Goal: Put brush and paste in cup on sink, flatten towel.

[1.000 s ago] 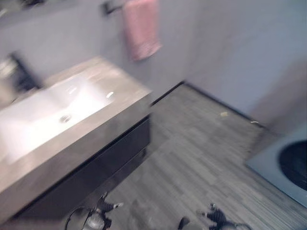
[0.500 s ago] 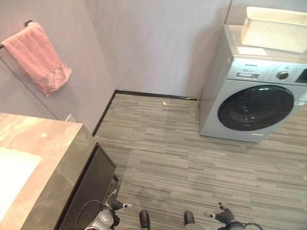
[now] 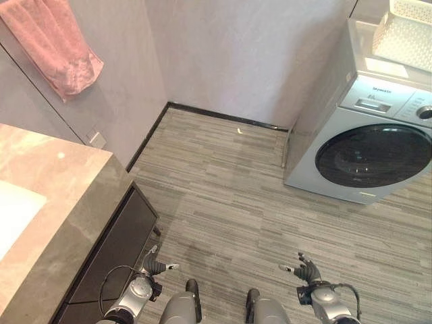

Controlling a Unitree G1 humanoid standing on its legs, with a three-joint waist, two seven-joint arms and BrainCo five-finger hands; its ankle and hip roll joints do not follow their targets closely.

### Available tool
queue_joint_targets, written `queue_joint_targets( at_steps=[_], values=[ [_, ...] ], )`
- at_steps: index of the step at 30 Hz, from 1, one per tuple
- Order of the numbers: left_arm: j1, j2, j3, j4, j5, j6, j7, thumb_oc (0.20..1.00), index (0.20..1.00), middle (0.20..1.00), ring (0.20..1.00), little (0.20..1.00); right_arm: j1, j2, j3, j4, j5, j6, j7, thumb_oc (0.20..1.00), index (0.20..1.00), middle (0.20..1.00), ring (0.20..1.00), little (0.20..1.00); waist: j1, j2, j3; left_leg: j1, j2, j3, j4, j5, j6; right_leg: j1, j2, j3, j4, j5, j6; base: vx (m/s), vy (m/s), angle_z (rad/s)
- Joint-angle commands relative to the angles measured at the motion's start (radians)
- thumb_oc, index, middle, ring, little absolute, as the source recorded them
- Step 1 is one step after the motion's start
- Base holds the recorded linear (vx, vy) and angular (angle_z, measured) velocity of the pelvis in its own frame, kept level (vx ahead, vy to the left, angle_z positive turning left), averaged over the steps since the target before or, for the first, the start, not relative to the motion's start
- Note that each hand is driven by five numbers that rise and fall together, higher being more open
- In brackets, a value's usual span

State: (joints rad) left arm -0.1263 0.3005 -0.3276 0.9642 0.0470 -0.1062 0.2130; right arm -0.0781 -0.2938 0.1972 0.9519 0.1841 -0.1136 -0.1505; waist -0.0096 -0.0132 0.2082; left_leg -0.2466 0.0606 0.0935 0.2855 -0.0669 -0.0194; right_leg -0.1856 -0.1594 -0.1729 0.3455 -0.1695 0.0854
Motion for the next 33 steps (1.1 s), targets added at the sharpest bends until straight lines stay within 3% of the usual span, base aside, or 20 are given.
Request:
queue_joint_targets(
  at_steps=[1, 2, 4, 6, 8, 11, 14, 16, 17, 18, 20, 21, 22, 23, 25, 26, 27, 28, 30, 33],
  values=[
    [-0.014, 0.012, 0.020, -0.078, -0.047, -0.051, -0.002, 1.000, 1.000, 1.000, 1.000, 1.000, 0.037, -0.041, -0.020, -0.090, 0.051, -0.047, 0.002, 1.000, 1.000, 1.000, 1.000, 1.000, -0.008, 0.003, 0.002, 0.087, -0.075, 0.026, 0.004, -0.074, 0.058, -0.009, -0.001, 0.044, 0.056, 0.158, 0.066, 0.12, 0.130, -0.06],
    [-0.014, 0.012, 0.020, -0.078, -0.047, -0.050, -0.002, 1.000, 1.000, 1.000, 1.000, 1.000, 0.037, -0.041, -0.020, -0.090, 0.051, -0.047, 0.002, 1.000, 1.000, 1.000, 1.000, 1.000, -0.008, 0.003, -0.001, 0.085, -0.075, 0.026, 0.000, -0.070, 0.058, -0.012, -0.001, 0.044, 0.053, 0.161, 0.066, 0.09, 0.141, -0.04],
    [-0.011, 0.016, 0.024, -0.090, -0.051, -0.052, 0.001, 1.000, 1.000, 1.000, 1.000, 1.000, 0.036, -0.048, -0.021, -0.103, 0.050, -0.046, 0.004, 1.000, 1.000, 1.000, 1.000, 1.000, -0.018, 0.010, 0.015, 0.116, -0.090, 0.030, -0.041, -0.068, 0.074, -0.078, -0.009, 0.085, 0.147, 0.266, 0.086, 0.08, 0.135, -0.09],
    [-0.006, 0.016, 0.030, -0.087, -0.052, -0.054, 0.003, 1.000, 1.000, 1.000, 1.000, 1.000, 0.034, -0.052, -0.019, -0.131, 0.046, -0.048, 0.005, 1.000, 1.000, 1.000, 1.000, 1.000, -0.028, 0.026, 0.027, 0.154, -0.081, 0.045, -0.079, -0.057, 0.078, -0.141, -0.009, 0.065, 0.190, 0.275, 0.088, 0.19, 0.139, -0.26],
    [0.000, 0.019, 0.038, -0.079, -0.052, -0.056, 0.005, 1.000, 1.000, 1.000, 1.000, 1.000, 0.051, -0.057, -0.019, -0.164, 0.048, -0.055, 0.012, 1.000, 1.000, 1.000, 1.000, 1.000, -0.051, 0.023, 0.017, 0.210, -0.087, 0.036, -0.145, -0.044, 0.067, -0.169, 0.051, 0.061, 0.061, 0.228, 0.069, 0.36, 0.014, -0.43],
    [0.004, 0.012, 0.067, -0.015, -0.047, -0.062, 0.001, 1.000, 1.000, 1.000, 1.000, 1.000, 0.067, -0.054, -0.006, -0.164, 0.024, -0.053, 0.022, 1.000, 1.000, 1.000, 1.000, 1.000, -0.078, 0.012, -0.011, 0.335, -0.081, 0.025, -0.251, -0.051, 0.023, -0.236, 0.011, -0.001, -0.301, 0.338, 0.092, 0.53, -0.114, -0.21],
    [-0.006, 0.005, 0.071, 0.021, -0.029, -0.061, -0.001, 1.000, 1.000, 1.000, 1.000, 1.000, 0.081, -0.049, -0.011, -0.171, 0.012, -0.048, 0.021, 1.000, 1.000, 1.000, 1.000, 1.000, -0.100, 0.024, -0.007, 0.397, -0.055, 0.004, -0.266, -0.049, -0.001, -0.259, 0.000, 0.011, -0.364, 0.383, 0.110, 0.41, -0.095, 0.08],
    [-0.009, 0.005, 0.063, 0.043, -0.009, -0.063, 0.002, 1.000, 1.000, 1.000, 1.000, 1.000, 0.108, -0.053, -0.010, -0.189, 0.003, -0.048, 0.027, 1.000, 1.000, 1.000, 1.000, 1.000, -0.138, 0.025, -0.020, 0.455, -0.032, -0.038, -0.269, -0.047, -0.018, -0.272, 0.038, 0.108, -0.284, 0.390, 0.105, 0.63, -0.218, 0.35],
    [-0.008, 0.003, 0.061, 0.052, -0.008, -0.065, -0.005, 1.000, 1.000, 1.000, 1.000, 1.000, 0.122, -0.049, -0.013, -0.201, 0.009, -0.044, 0.036, 1.000, 1.000, 1.000, 1.000, 1.000, -0.141, 0.019, -0.031, 0.464, -0.026, -0.041, -0.270, -0.050, -0.022, -0.259, 0.043, 0.102, -0.284, 0.389, 0.096, 0.49, -0.228, 0.48],
    [-0.005, -0.002, 0.060, 0.062, -0.009, -0.063, -0.001, 1.000, 1.000, 1.000, 1.000, 1.000, 0.136, -0.047, -0.013, -0.194, 0.012, -0.044, 0.038, 1.000, 1.000, 1.000, 1.000, 1.000, -0.145, 0.024, -0.042, 0.460, -0.011, -0.048, -0.243, -0.021, -0.032, -0.247, 0.061, 0.101, -0.275, 0.389, 0.082, 0.45, -0.275, 0.84],
    [0.006, -0.006, 0.057, 0.061, -0.003, -0.062, 0.005, 1.000, 1.000, 1.000, 1.000, 1.000, 0.152, -0.051, -0.019, -0.191, 0.013, -0.048, 0.043, 1.000, 1.000, 1.000, 1.000, 1.000, -0.142, 0.032, -0.056, 0.407, 0.031, -0.065, -0.074, 0.129, -0.066, -0.191, 0.109, 0.081, -0.264, 0.359, 0.043, 0.52, -0.420, 0.90],
    [0.001, -0.004, 0.053, 0.063, -0.011, -0.061, 0.007, 1.000, 1.000, 1.000, 1.000, 1.000, 0.156, -0.063, -0.013, -0.189, 0.018, -0.054, 0.033, 1.000, 1.000, 1.000, 1.000, 1.000, -0.120, 0.005, -0.041, 0.275, 0.059, -0.064, 0.146, 0.253, -0.066, -0.116, 0.117, 0.064, -0.269, 0.315, -0.006, 0.37, -0.371, 0.32],
    [0.000, -0.004, 0.053, 0.063, -0.011, -0.061, 0.006, 1.000, 1.000, 1.000, 1.000, 1.000, 0.156, -0.063, -0.013, -0.189, 0.018, -0.054, 0.033, 1.000, 1.000, 1.000, 1.000, 1.000, -0.122, 0.006, -0.041, 0.270, 0.061, -0.068, 0.154, 0.249, -0.067, -0.117, 0.118, 0.061, -0.269, 0.315, -0.006, 0.32, -0.410, 0.33],
    [-0.012, -0.002, 0.051, 0.068, -0.014, -0.059, 0.010, 1.000, 1.000, 1.000, 1.000, 1.000, 0.158, -0.072, -0.008, -0.202, 0.015, -0.056, 0.027, 1.000, 1.000, 1.000, 1.000, 1.000, -0.111, -0.014, -0.026, 0.198, 0.085, -0.048, 0.281, 0.281, -0.065, -0.086, 0.110, 0.052, -0.273, 0.296, -0.033, 0.25, -0.283, 0.29],
    [-0.021, 0.003, 0.053, 0.061, -0.021, -0.053, 0.013, 1.000, 1.000, 1.000, 1.000, 1.000, 0.170, -0.086, -0.008, -0.234, 0.016, -0.053, 0.024, 1.000, 1.000, 1.000, 1.000, 1.000, -0.090, -0.036, -0.005, 0.151, 0.110, -0.001, 0.356, 0.248, -0.054, -0.032, 0.123, 0.040, -0.274, 0.246, -0.060, 0.51, -0.323, 0.07],
    [-0.043, 0.006, 0.054, 0.060, -0.019, -0.054, 0.016, 1.000, 1.000, 1.000, 1.000, 1.000, 0.186, -0.092, -0.033, -0.228, 0.020, -0.048, 0.014, 1.000, 1.000, 1.000, 1.000, 1.000, -0.081, -0.041, -0.005, 0.015, 0.145, 0.195, 0.250, 0.191, -0.071, 0.052, 0.096, 0.008, -0.306, 0.213, -0.036, 0.89, -0.114, 0.41],
    [-0.054, 0.008, 0.047, 0.054, -0.013, -0.053, 0.011, 1.000, 1.000, 1.000, 1.000, 1.000, 0.216, -0.092, -0.050, -0.243, 0.018, -0.046, 0.010, 1.000, 1.000, 1.000, 1.000, 1.000, -0.075, -0.030, -0.012, -0.013, 0.166, 0.285, 0.108, 0.162, -0.097, 0.107, 0.094, -0.010, -0.310, 0.163, -0.018, 0.86, -0.014, 0.85],
    [-0.060, 0.012, 0.047, 0.054, -0.015, -0.052, 0.012, 1.000, 1.000, 1.000, 1.000, 1.000, 0.218, -0.096, -0.049, -0.248, 0.007, -0.043, 0.008, 1.000, 1.000, 1.000, 1.000, 1.000, -0.066, -0.034, -0.012, -0.035, 0.135, 0.290, 0.017, 0.184, -0.073, 0.119, 0.087, -0.019, -0.312, 0.166, -0.013, 0.60, 0.155, 1.05],
    [-0.058, 0.014, 0.053, 0.057, -0.015, -0.053, 0.015, 1.000, 1.000, 1.000, 1.000, 1.000, 0.224, -0.101, -0.046, -0.266, -0.005, -0.043, 0.012, 1.000, 1.000, 1.000, 1.000, 1.000, -0.058, -0.030, -0.015, -0.051, 0.126, 0.275, -0.082, 0.206, -0.076, 0.142, 0.090, -0.018, -0.317, 0.154, -0.002, 0.29, 0.115, 0.30],
    [-0.049, 0.022, 0.070, 0.062, -0.002, -0.058, 0.022, 1.000, 1.000, 1.000, 1.000, 1.000, 0.248, -0.113, -0.056, -0.290, -0.039, -0.041, 0.024, 1.000, 1.000, 1.000, 1.000, 1.000, -0.043, -0.015, -0.024, -0.064, 0.194, 0.277, -0.257, 0.317, -0.114, 0.225, 0.069, -0.015, -0.322, 0.121, 0.026, 0.48, 0.221, -0.48]
  ],
)
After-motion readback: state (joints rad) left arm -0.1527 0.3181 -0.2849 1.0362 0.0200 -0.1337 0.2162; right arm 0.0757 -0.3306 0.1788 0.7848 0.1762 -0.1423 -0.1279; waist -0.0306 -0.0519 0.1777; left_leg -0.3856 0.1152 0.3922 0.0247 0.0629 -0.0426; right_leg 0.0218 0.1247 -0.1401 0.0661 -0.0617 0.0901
